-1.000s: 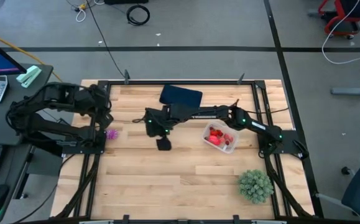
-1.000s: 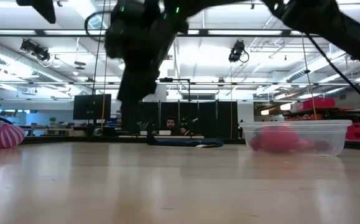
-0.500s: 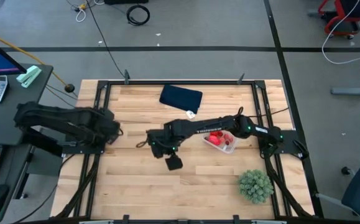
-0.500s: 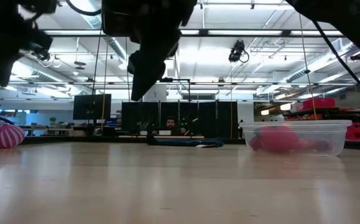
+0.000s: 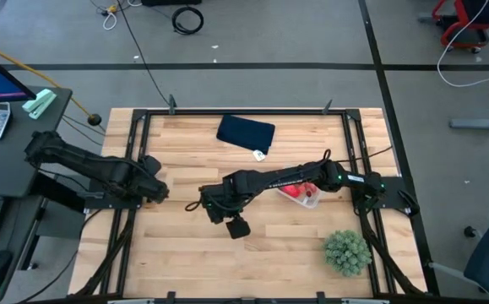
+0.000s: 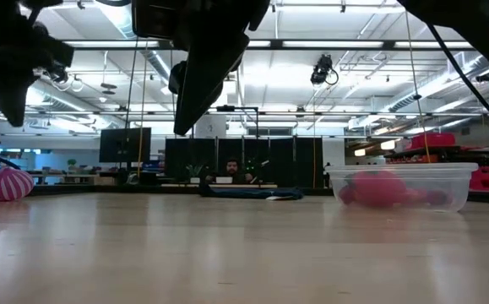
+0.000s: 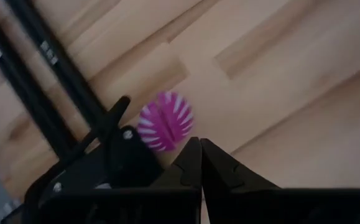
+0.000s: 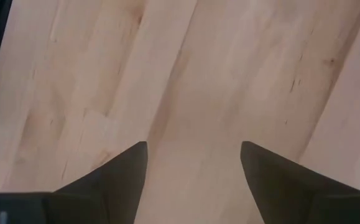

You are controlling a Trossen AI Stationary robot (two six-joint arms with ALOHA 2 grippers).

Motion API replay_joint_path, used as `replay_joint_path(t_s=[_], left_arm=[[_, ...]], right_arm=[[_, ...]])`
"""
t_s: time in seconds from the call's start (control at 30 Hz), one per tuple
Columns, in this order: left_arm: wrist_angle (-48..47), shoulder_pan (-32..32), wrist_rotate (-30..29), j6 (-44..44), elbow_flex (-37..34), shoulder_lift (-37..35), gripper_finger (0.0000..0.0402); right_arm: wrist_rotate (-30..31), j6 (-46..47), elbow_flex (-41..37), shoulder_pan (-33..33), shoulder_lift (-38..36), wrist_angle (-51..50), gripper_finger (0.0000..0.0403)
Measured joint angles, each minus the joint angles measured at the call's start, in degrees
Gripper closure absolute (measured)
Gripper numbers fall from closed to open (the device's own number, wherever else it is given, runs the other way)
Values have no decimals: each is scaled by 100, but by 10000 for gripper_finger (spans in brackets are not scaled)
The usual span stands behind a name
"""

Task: Pick and placing Produce into tupperware
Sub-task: Put the onion into the transparent bin

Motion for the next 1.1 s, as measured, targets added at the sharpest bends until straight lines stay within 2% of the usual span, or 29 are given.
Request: replay_joint_path(t_s=[0.2,0.43,0.6,0.77,1.1], left_arm=[[30,-75,106,-873,-275,362,399],[15,-78,-30,-1207,-288,1185,400],[-9,-32,13,-1089,-288,1911,400],[-21,-2,133,-1059,-288,2338,401],[-41,770,40,-1079,-286,3111,401]], right_arm=[[3,-3,0,-23,0,8,135],[3,-140,0,-23,2,88,135],[1,-154,-2,-23,2,270,135],[1,-311,-2,-23,4,279,135],[-3,-442,-2,-23,4,393,135]])
